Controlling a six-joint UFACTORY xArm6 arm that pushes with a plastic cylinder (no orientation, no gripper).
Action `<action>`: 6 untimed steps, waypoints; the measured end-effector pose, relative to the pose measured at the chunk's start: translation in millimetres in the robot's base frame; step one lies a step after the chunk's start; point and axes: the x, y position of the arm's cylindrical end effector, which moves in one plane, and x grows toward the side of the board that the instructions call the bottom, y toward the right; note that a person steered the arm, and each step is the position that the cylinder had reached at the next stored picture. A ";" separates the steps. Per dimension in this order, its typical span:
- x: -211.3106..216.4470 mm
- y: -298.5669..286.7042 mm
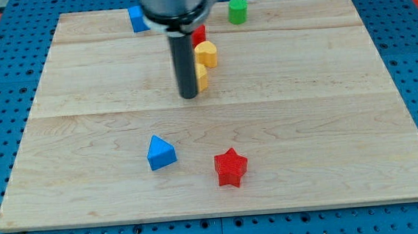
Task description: Push the blue triangle closer to the yellow hexagon
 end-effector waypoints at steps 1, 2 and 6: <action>11.7 20.2; 58.9 59.1; 137.8 -90.2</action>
